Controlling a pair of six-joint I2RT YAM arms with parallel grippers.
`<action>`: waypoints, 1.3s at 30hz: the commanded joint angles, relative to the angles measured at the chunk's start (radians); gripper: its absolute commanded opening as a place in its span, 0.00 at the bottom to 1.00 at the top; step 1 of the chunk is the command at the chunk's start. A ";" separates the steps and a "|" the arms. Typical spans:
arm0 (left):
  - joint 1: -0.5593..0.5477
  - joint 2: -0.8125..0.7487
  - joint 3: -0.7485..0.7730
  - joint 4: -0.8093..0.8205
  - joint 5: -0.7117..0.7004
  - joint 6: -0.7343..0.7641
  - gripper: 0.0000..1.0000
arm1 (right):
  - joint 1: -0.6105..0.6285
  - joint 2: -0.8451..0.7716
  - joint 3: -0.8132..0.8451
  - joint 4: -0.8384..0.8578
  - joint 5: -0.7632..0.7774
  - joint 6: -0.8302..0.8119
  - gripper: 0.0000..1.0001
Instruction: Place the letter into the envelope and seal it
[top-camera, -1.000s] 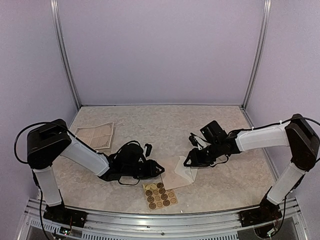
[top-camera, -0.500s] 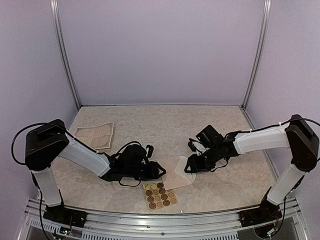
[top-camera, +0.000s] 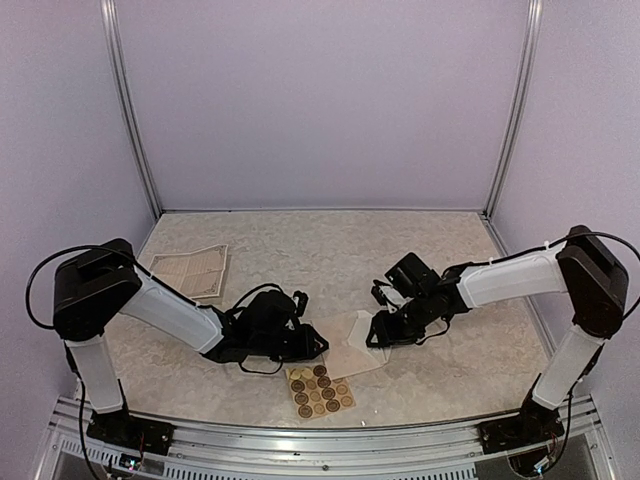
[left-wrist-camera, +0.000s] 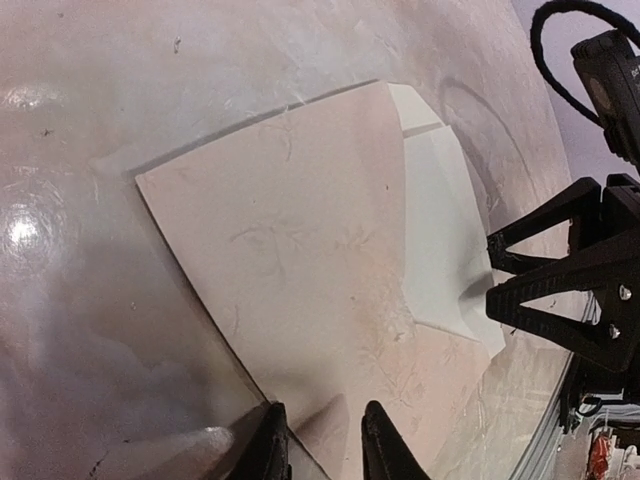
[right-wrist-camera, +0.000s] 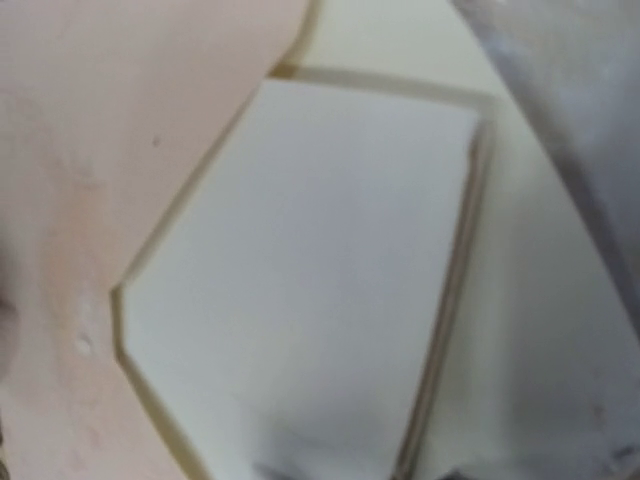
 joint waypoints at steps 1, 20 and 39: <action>-0.005 0.030 0.018 -0.007 -0.008 0.011 0.20 | 0.017 0.032 0.022 0.003 0.010 0.002 0.44; -0.006 0.036 0.023 -0.005 -0.003 0.008 0.15 | 0.061 0.101 0.104 -0.014 0.003 -0.013 0.40; -0.009 0.038 0.036 0.004 -0.006 0.015 0.15 | 0.112 0.144 0.155 -0.016 0.008 0.002 0.40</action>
